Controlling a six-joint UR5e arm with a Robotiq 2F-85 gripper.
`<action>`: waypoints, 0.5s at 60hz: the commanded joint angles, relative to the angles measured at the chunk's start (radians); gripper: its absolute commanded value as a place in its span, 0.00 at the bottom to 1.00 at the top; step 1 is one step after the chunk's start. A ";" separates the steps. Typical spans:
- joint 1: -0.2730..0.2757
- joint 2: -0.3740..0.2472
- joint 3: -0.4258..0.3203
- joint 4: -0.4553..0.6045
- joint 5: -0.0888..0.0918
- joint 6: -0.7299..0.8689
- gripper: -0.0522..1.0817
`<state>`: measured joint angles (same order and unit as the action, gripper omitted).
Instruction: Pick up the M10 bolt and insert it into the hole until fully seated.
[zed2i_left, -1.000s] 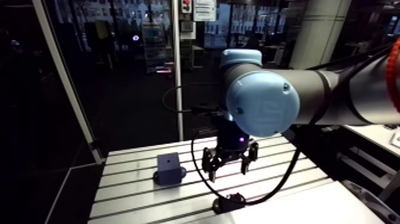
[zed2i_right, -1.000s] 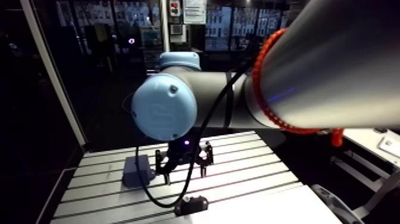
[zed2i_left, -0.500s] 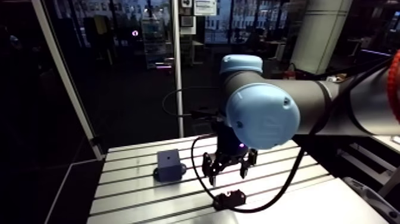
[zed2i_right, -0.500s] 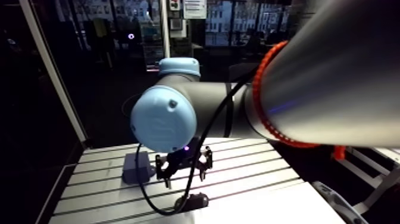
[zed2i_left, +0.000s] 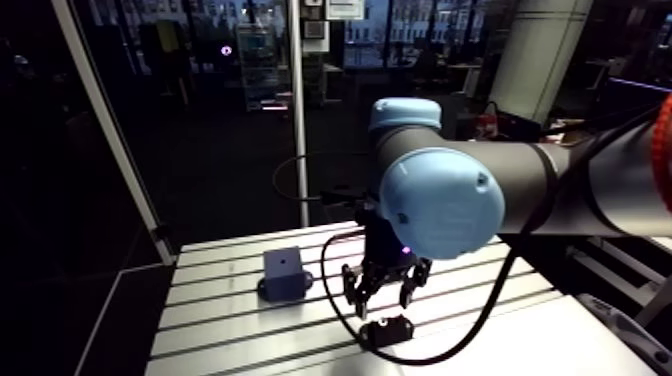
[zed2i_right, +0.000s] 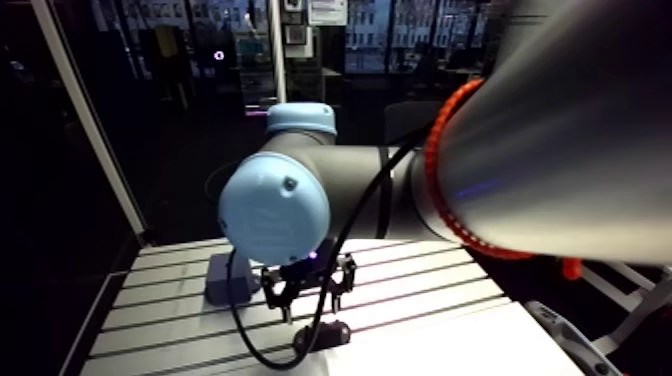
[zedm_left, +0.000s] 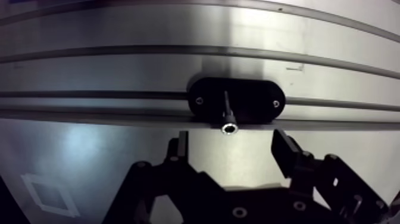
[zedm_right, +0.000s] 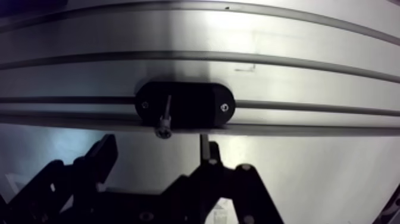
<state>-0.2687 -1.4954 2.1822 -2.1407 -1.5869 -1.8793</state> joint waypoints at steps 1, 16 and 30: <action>-0.001 0.001 0.008 -0.002 0.000 0.001 0.30; -0.001 0.010 0.018 -0.037 0.000 -0.002 0.37; -0.001 0.017 0.022 -0.049 0.000 -0.002 0.41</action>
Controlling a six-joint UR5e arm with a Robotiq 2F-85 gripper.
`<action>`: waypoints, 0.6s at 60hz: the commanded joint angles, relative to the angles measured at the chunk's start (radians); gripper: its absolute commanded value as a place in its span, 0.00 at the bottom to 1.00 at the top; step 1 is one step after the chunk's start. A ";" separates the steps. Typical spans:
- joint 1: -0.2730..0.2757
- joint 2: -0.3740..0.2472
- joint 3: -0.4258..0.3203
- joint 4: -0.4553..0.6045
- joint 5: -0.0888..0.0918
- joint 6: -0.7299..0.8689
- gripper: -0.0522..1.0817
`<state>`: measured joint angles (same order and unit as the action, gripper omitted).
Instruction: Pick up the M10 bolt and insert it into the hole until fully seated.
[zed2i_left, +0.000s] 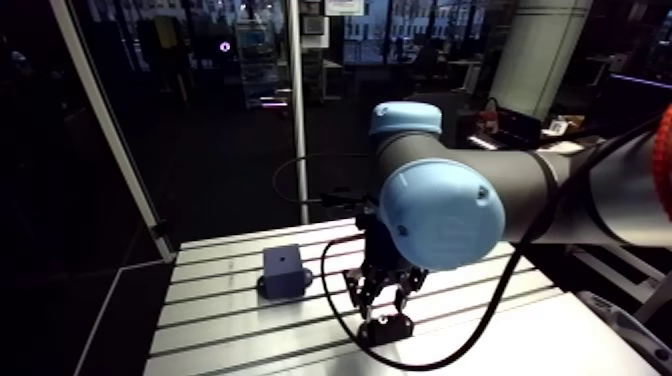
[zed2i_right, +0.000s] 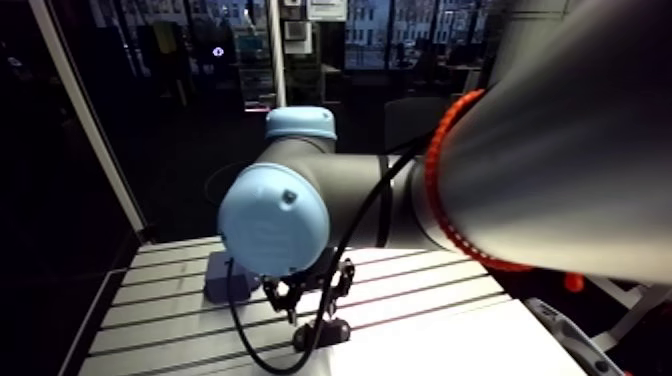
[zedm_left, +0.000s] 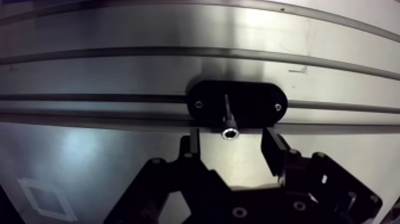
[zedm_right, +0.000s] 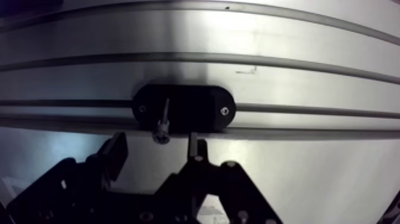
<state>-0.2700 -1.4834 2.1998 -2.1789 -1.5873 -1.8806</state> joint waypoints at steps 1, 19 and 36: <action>-0.001 0.005 0.004 -0.011 0.000 -0.001 0.41; -0.005 0.025 0.004 -0.013 -0.001 0.001 0.43; -0.005 0.036 0.004 -0.013 -0.003 0.004 0.47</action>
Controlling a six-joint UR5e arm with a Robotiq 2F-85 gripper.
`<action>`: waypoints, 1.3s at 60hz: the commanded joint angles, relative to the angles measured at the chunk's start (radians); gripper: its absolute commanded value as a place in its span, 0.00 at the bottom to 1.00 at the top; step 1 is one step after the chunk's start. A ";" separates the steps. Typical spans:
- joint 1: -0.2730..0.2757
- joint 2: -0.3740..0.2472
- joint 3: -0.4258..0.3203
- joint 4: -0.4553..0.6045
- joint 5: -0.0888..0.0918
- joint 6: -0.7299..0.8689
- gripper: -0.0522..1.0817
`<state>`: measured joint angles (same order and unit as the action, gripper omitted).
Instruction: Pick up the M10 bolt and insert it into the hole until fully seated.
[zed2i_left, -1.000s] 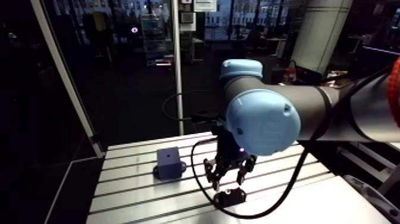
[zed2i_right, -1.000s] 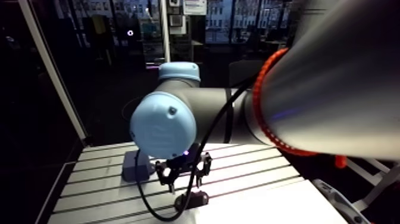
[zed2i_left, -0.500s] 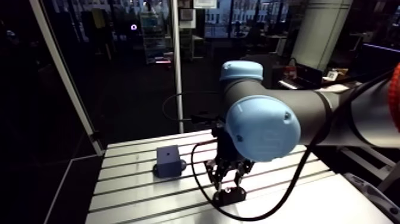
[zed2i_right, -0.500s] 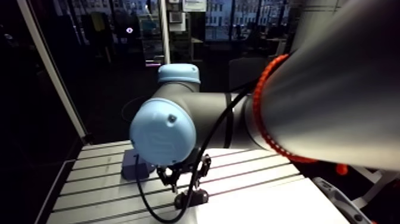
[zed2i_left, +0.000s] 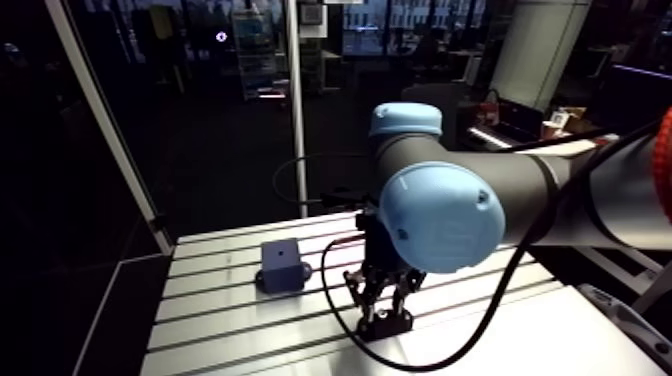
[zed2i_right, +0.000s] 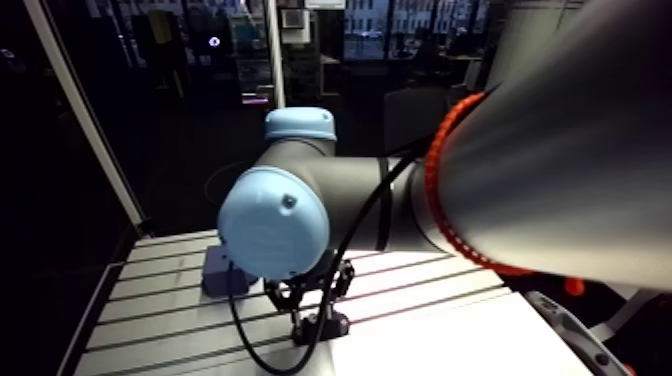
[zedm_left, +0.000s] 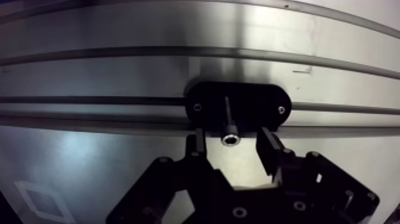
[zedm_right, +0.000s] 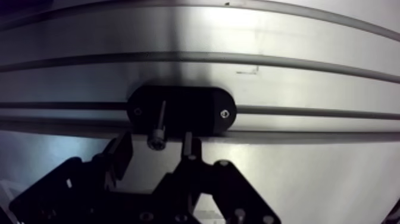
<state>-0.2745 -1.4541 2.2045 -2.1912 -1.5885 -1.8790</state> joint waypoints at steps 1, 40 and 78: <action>0.000 0.007 -0.001 0.000 -0.001 0.002 0.47; 0.000 0.010 -0.004 0.000 -0.003 0.008 0.62; 0.000 0.004 -0.024 0.004 0.008 0.008 0.77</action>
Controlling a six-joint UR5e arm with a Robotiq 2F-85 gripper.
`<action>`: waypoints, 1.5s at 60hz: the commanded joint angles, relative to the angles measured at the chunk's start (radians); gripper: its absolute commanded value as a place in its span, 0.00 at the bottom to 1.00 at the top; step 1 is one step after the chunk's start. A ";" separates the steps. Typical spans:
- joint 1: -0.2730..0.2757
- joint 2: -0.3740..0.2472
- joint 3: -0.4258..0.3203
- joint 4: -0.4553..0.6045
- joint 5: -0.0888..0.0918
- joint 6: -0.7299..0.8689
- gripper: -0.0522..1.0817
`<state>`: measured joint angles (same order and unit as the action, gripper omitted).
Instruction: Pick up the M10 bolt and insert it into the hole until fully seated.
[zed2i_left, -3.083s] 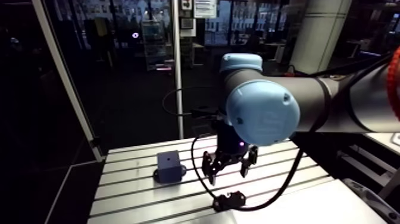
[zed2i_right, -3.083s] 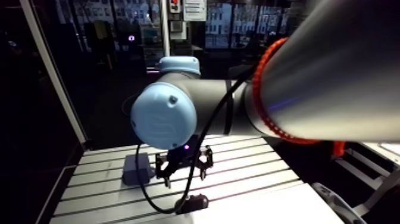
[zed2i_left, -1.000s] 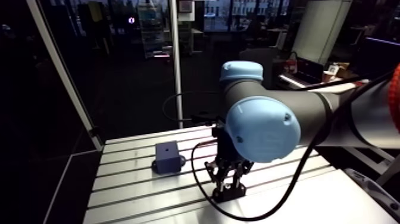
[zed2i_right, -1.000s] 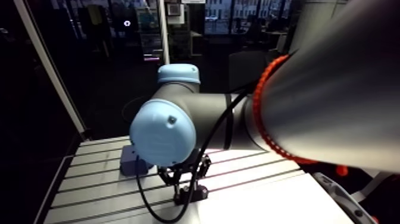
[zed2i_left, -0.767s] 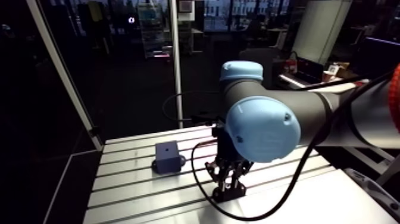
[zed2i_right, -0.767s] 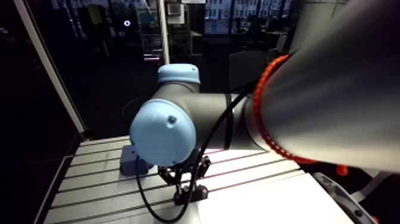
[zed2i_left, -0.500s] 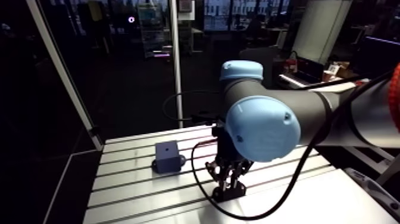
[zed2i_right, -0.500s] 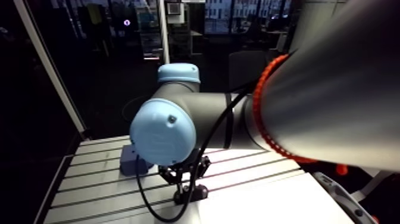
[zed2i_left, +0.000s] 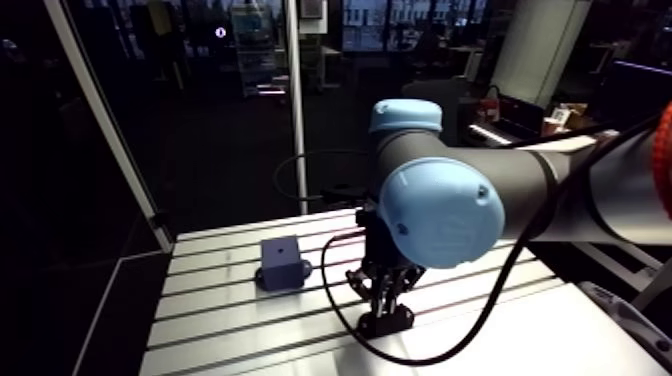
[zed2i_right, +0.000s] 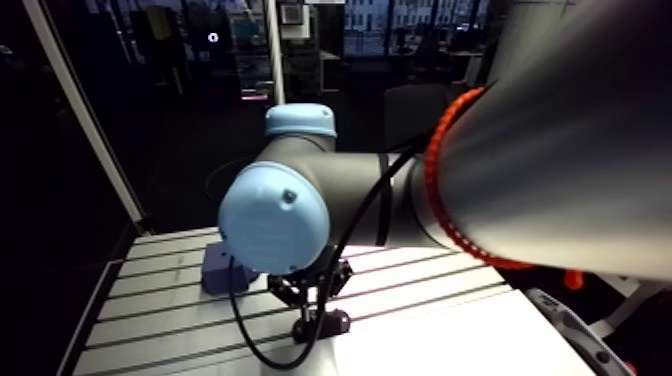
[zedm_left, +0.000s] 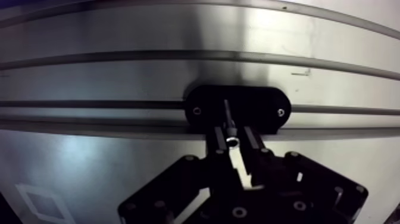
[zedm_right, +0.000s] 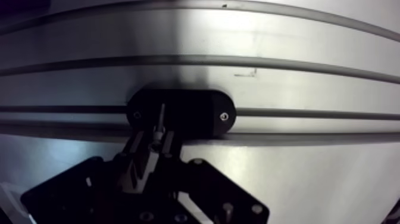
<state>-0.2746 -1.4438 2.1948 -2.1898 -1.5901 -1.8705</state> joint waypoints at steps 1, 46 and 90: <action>0.001 -0.007 -0.021 0.004 0.008 0.001 0.78; 0.037 -0.023 -0.405 0.391 0.027 0.060 0.97; 0.210 0.189 -0.753 0.679 0.026 0.098 0.98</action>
<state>-0.1051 -1.3160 1.5327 -1.5813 -1.5622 -1.7849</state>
